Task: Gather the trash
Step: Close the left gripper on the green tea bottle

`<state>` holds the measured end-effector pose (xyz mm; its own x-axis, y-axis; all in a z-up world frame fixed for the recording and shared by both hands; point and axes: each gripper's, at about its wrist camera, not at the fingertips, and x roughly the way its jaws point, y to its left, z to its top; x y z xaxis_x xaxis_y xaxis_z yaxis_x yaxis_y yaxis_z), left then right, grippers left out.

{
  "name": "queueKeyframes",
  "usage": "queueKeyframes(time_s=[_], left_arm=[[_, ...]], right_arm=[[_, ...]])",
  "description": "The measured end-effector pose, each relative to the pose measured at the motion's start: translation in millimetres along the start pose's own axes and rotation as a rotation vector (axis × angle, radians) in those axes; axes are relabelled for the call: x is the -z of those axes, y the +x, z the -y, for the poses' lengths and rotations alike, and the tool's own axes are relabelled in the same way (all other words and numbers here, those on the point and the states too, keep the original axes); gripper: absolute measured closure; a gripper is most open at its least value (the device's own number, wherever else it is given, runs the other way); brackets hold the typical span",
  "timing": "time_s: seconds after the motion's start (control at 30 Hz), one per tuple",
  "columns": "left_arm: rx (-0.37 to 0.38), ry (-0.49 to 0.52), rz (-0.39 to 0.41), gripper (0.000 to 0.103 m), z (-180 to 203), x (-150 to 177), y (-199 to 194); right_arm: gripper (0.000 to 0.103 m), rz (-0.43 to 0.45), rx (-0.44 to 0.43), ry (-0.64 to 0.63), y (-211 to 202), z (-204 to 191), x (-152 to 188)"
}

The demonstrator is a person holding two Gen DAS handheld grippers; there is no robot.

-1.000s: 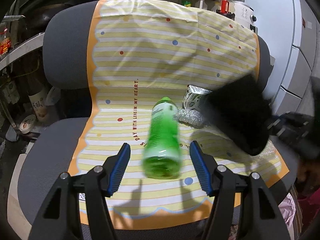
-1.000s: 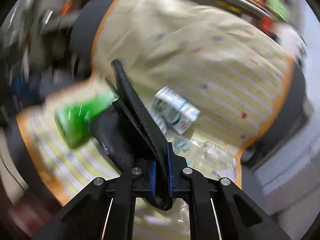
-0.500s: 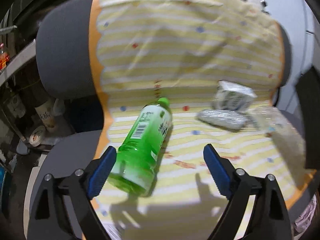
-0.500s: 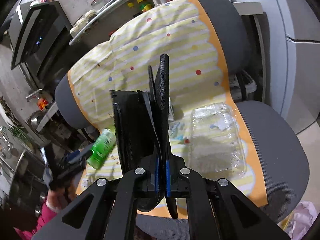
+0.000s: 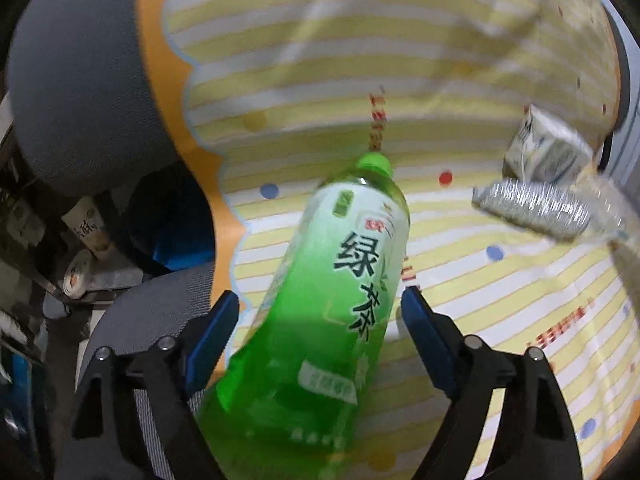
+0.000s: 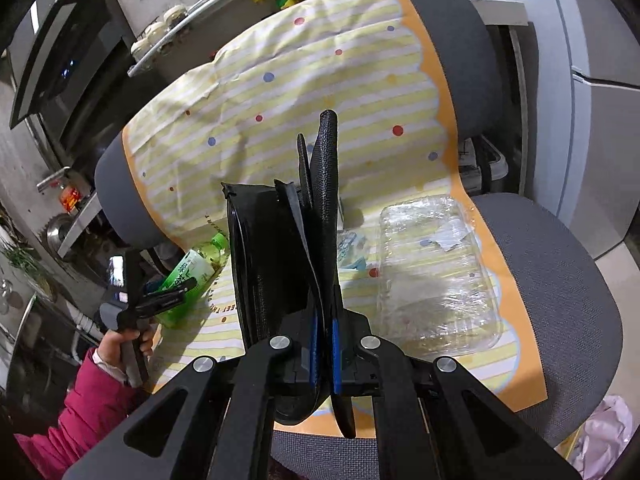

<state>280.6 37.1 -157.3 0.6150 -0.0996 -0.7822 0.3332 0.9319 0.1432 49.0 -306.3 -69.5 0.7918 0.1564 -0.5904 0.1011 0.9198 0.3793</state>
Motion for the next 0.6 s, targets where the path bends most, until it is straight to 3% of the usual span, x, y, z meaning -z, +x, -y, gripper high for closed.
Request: queueKeyframes(time_s=[0.1,0.2,0.3,0.47,0.6], left_arm=[[-0.021,0.033,-0.013,0.028,2,0,5],[0.033,0.003,-0.01,0.039,2,4,-5],[0.01,-0.031,-0.02,0.044,10,12,-18],[0.133,-0.132,0.059,0.044,27,28,-70],[0.25,-0.129,0.167,0.044,69,40,-135]], right_arm=[[0.097,-0.001,-0.008,-0.005,-1,-1,2],[0.097,0.005,-0.009,-0.002,-5,0,4],[0.097,0.017,-0.015,0.015,-13,4,8],[0.097,0.041,-0.034,0.034,-32,9,19],[0.097,0.079,-0.038,0.049,-53,14,27]])
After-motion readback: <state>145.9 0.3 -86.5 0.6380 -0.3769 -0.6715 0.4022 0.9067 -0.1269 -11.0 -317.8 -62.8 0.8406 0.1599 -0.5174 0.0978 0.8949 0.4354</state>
